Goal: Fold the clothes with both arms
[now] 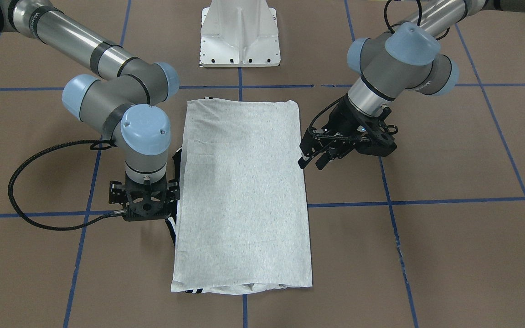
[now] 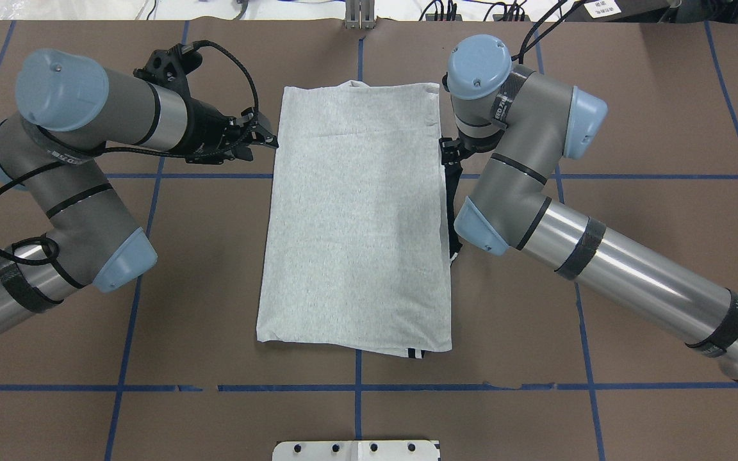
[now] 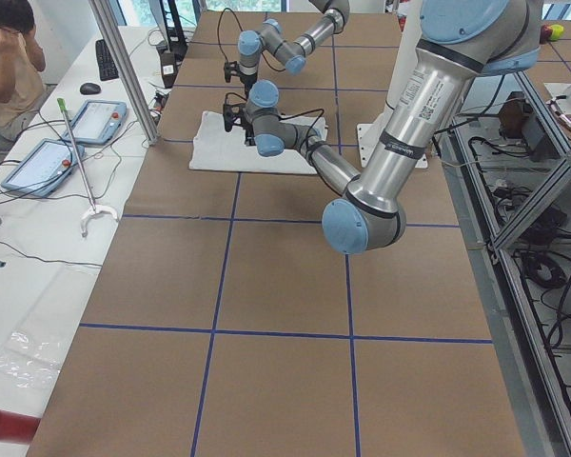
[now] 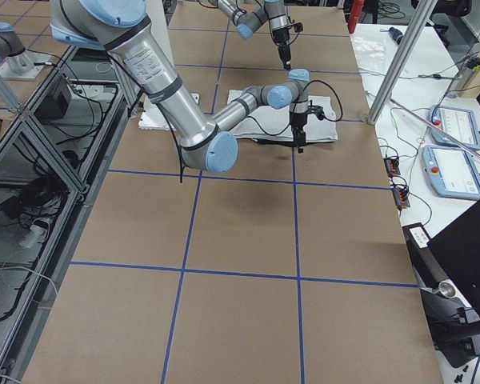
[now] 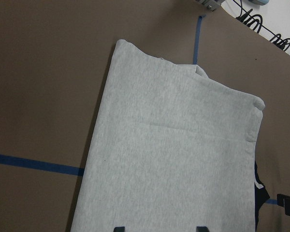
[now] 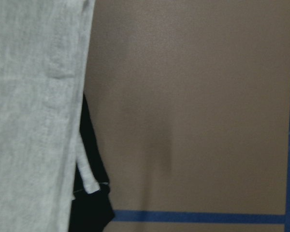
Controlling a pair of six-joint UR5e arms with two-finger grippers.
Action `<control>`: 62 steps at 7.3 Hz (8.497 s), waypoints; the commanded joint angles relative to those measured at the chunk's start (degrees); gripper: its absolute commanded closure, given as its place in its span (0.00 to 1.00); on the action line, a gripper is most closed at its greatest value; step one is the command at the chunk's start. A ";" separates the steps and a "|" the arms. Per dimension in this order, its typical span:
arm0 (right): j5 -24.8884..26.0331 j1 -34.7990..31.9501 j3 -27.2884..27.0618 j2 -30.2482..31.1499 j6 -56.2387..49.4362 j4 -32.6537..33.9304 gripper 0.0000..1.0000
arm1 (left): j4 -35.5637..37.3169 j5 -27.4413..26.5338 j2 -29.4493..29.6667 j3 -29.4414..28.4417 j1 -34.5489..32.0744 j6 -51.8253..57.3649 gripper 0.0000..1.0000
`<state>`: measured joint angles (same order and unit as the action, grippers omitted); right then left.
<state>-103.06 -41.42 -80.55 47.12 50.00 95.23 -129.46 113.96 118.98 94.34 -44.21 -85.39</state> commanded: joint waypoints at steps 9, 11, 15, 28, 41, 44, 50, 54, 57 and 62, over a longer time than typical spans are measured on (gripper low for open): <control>17.54 27.35 -25.71 12.82 71.19 -5.58 0.01 | 0.18 -0.40 -2.42 3.82 -0.26 -0.30 0.41; 17.37 27.80 -26.49 15.62 72.78 -6.45 0.02 | 0.18 -0.40 -2.78 4.01 0.00 -0.57 0.41; 17.37 29.73 -25.97 17.31 73.04 -8.04 0.06 | 0.18 -0.58 -2.87 4.79 -0.17 -0.65 0.41; 11.49 26.05 -29.29 17.12 73.57 -10.15 1.00 | 0.35 -0.66 -5.77 9.80 0.17 -4.14 0.39; 11.39 26.83 -33.09 19.24 77.70 -9.80 1.00 | 5.63 -25.01 -16.14 13.67 28.56 -24.12 0.35; 11.39 26.83 -33.18 19.15 77.70 -9.80 1.00 | 5.63 -25.01 -16.41 13.68 29.35 -24.12 0.38; 11.39 26.83 -33.09 19.15 77.70 -9.80 1.00 | 5.63 -25.01 -16.58 13.24 31.46 -24.12 0.55; 11.39 26.92 -33.09 19.15 77.61 -9.80 1.00 | 5.63 -25.01 -16.41 13.32 31.64 -24.12 1.00; 11.57 29.45 -35.88 20.98 80.40 -9.80 1.00 | 5.63 -24.23 -16.14 19.79 31.73 -24.21 1.00; 7.04 26.52 -54.80 26.72 84.91 0.73 1.00 | 16.15 -20.38 -14.92 35.03 29.99 -28.08 1.00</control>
<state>-92.99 -11.27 -133.40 74.58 135.04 92.36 -117.23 91.46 103.14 127.58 -12.90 -113.89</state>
